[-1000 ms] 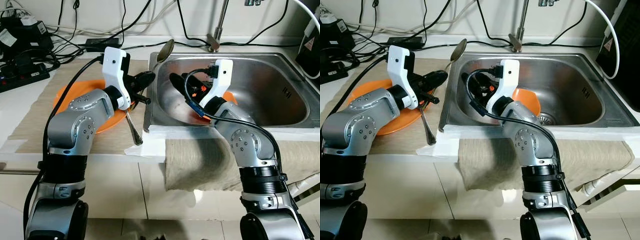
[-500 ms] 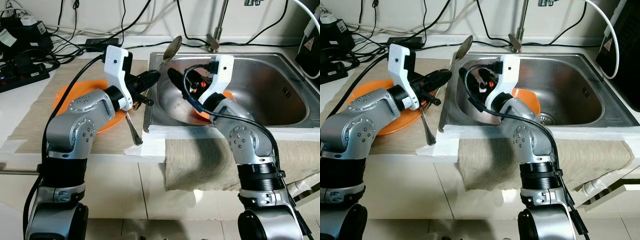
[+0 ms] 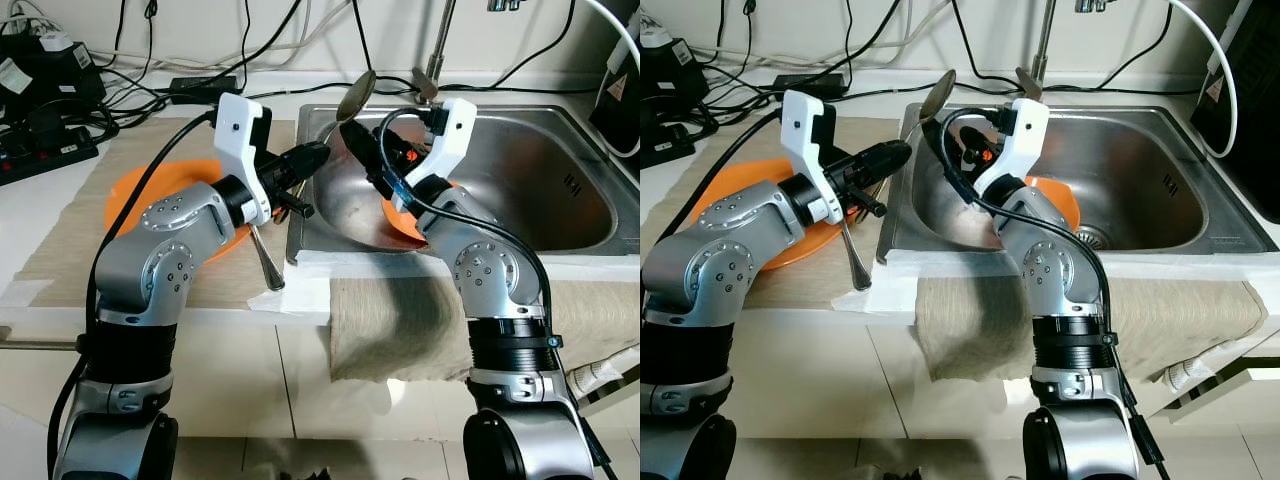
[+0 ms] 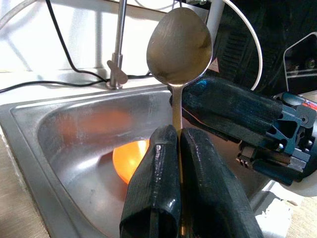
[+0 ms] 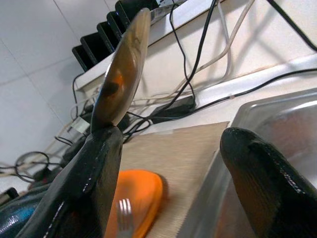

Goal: Kitchen organization

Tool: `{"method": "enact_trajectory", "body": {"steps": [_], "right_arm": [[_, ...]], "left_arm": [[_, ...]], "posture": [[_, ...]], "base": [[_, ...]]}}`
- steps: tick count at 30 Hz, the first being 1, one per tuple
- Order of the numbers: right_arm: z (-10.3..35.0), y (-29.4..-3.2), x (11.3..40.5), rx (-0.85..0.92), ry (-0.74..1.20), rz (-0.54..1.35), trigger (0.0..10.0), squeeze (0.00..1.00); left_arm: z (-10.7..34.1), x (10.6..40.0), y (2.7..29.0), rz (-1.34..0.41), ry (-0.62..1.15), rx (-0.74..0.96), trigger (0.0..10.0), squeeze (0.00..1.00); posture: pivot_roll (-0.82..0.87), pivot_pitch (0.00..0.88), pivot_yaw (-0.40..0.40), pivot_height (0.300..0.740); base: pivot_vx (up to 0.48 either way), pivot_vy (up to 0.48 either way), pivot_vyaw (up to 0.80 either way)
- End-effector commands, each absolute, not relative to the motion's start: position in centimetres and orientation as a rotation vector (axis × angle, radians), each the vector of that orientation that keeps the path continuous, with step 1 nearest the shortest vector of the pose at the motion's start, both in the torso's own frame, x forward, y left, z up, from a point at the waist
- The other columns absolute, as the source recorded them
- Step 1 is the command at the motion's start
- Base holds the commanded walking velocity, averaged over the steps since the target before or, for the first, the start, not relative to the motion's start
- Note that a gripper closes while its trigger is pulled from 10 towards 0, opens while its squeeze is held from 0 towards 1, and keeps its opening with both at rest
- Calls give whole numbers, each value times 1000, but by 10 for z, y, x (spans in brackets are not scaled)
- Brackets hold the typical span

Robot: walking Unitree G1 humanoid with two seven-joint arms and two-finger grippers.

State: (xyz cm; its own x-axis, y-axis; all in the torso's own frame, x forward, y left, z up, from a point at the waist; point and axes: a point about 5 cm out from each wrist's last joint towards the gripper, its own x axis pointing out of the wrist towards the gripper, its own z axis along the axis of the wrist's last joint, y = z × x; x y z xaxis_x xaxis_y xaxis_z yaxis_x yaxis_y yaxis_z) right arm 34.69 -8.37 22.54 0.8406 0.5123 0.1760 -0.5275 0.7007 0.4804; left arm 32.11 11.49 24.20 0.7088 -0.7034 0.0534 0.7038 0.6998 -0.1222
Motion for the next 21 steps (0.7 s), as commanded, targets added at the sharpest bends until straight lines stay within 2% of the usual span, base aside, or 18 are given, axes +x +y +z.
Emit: {"method": "enact_trajectory", "body": {"steps": [1,11,15,21], "right_arm": [[235,-77,348,568,-38,600,10000,0],[236,-68,343,563,-28,652,10000,0],[230,-66,341,550,-4,661,10000,0],[224,-63,336,536,25,677,10000,0]], "left_arm": [[242,315,107,-847,-5,-122,0,0],[234,318,107,-814,28,-90,0,0],[230,332,121,-684,56,-85,0,0],[228,341,130,-596,75,-84,0,0]], "posture": [[29,0,18,740],[28,0,19,740],[28,0,19,740],[25,0,21,740]], "base": [[0,0,0],[0,0,0],[0,0,0],[0,0,0]]}}
